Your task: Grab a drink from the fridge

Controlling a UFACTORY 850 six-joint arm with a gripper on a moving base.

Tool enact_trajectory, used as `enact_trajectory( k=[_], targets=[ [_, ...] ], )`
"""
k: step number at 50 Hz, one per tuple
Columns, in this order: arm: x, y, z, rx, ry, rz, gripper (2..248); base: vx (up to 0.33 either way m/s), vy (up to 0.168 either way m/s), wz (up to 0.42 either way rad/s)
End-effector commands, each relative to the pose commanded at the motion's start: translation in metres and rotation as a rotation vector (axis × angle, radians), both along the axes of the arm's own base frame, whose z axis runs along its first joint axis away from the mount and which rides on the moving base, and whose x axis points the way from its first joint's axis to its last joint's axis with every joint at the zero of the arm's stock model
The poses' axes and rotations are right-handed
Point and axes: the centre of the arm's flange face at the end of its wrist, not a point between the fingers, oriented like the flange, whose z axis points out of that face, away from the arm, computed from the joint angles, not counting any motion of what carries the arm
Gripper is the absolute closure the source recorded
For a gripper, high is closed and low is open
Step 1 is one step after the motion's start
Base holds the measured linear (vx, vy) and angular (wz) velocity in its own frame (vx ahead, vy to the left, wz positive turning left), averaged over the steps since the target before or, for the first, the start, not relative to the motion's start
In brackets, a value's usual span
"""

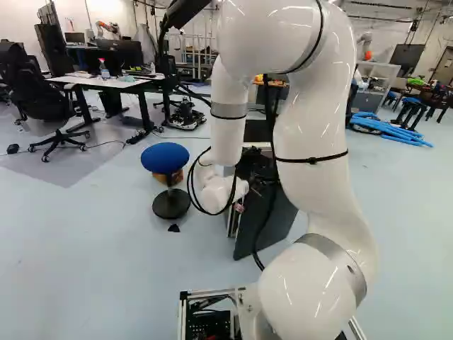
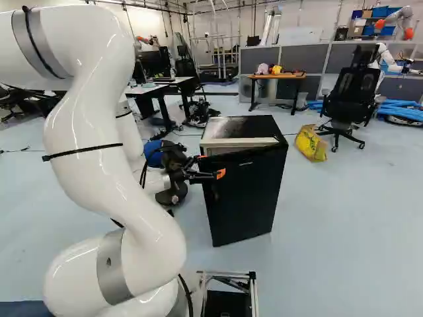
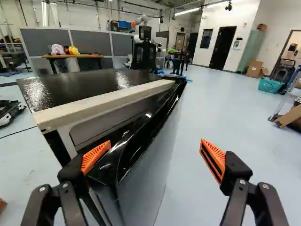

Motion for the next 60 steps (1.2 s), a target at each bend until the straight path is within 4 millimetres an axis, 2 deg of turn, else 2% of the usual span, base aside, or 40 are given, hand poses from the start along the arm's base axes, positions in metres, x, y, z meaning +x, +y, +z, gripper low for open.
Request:
enact_trajectory(
  k=[60],
  targets=[
    [-0.098,-0.030,0.003,-0.089,0.084,-0.260,3,0.000,0.000,0.000]
  ],
)
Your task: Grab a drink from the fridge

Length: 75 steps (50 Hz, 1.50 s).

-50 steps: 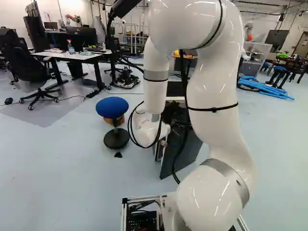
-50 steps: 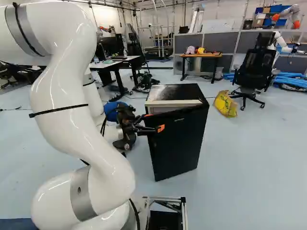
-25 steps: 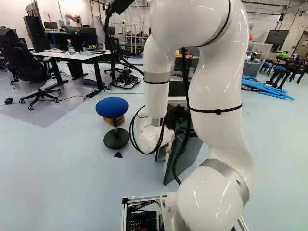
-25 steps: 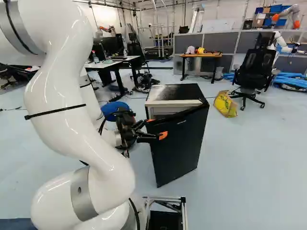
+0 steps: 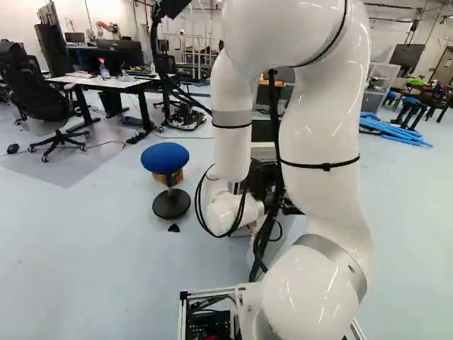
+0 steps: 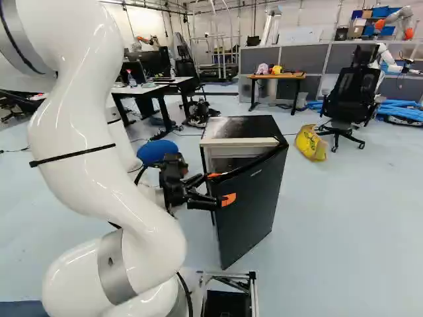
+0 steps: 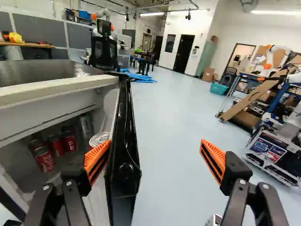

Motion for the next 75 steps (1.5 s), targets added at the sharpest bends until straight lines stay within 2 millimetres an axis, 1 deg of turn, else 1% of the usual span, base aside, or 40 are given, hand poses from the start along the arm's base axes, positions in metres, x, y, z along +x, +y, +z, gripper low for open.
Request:
enact_trajectory(
  k=[4,10,30,55,75],
  targets=[
    [-0.002,-0.003,0.000,-0.004,-0.003,-0.037,3,0.000,0.000,0.000],
    [0.001,-0.008,0.002,-0.003,-0.018,-0.107,3,0.000,0.000,0.000],
    [0.018,-0.030,0.008,0.009,-0.085,-0.377,3,0.000,0.000,0.000],
    [0.051,-0.067,0.015,0.070,-0.175,-0.636,3,0.000,0.000,0.000],
    [0.078,-0.105,0.019,0.139,-0.251,-0.815,3,0.000,0.000,0.000]
  ],
)
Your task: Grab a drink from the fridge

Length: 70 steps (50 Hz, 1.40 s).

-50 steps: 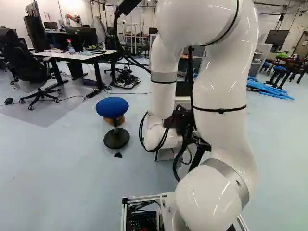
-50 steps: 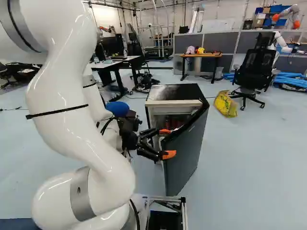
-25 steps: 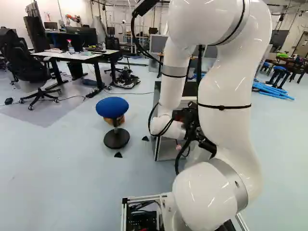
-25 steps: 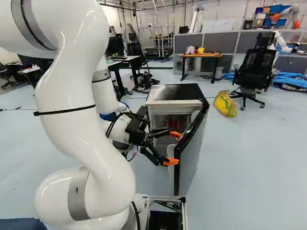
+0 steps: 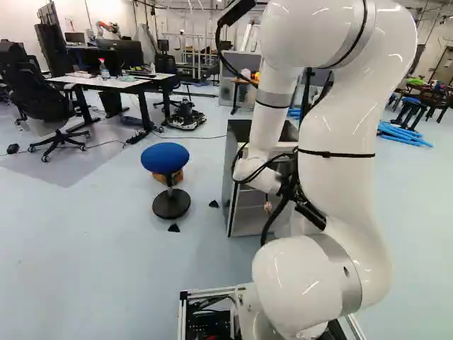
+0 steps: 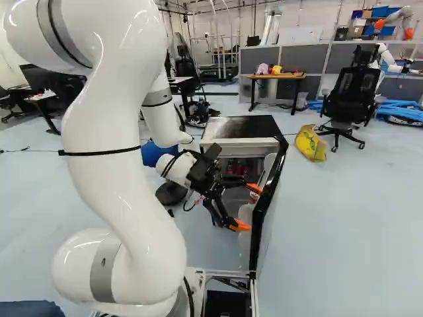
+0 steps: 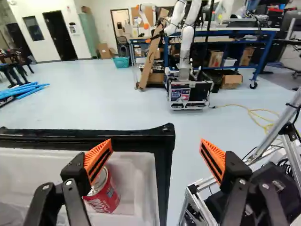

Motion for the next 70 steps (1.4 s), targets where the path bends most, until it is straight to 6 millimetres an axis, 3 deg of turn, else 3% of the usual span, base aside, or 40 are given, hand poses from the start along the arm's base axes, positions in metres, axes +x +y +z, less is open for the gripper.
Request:
enact_trajectory(
  k=[41,70],
  targets=[
    [0.046,-0.109,0.012,0.017,-0.169,-0.318,3,0.000,0.000,0.000],
    [0.063,-0.194,0.022,-0.021,-0.261,-0.469,3,0.000,0.000,0.000]
  ],
)
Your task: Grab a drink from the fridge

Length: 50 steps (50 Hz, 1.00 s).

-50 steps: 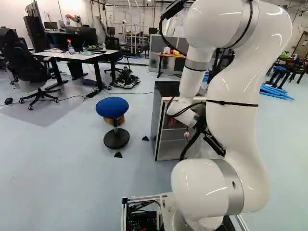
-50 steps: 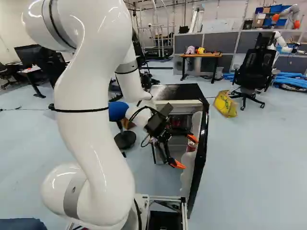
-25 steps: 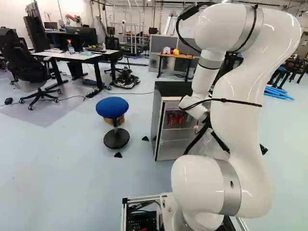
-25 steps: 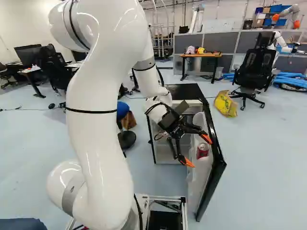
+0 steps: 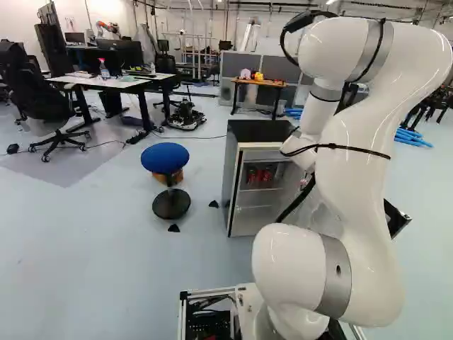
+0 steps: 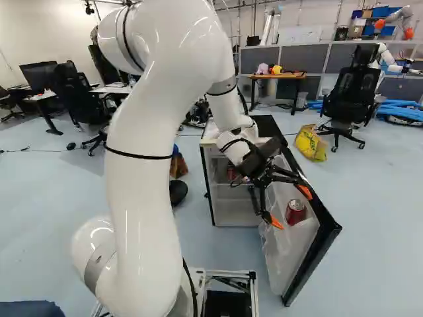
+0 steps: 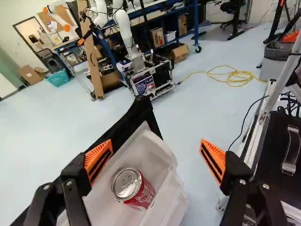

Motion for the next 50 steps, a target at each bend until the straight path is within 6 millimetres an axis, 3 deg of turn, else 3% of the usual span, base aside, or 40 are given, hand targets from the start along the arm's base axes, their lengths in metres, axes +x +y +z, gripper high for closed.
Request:
enact_trajectory(
  k=[24,50],
  targets=[
    [0.003,-0.069,0.007,-0.050,-0.042,-0.056,3,0.000,0.000,0.000],
    [0.005,-0.076,0.009,-0.071,-0.032,0.052,3,0.000,0.000,0.000]
  ],
)
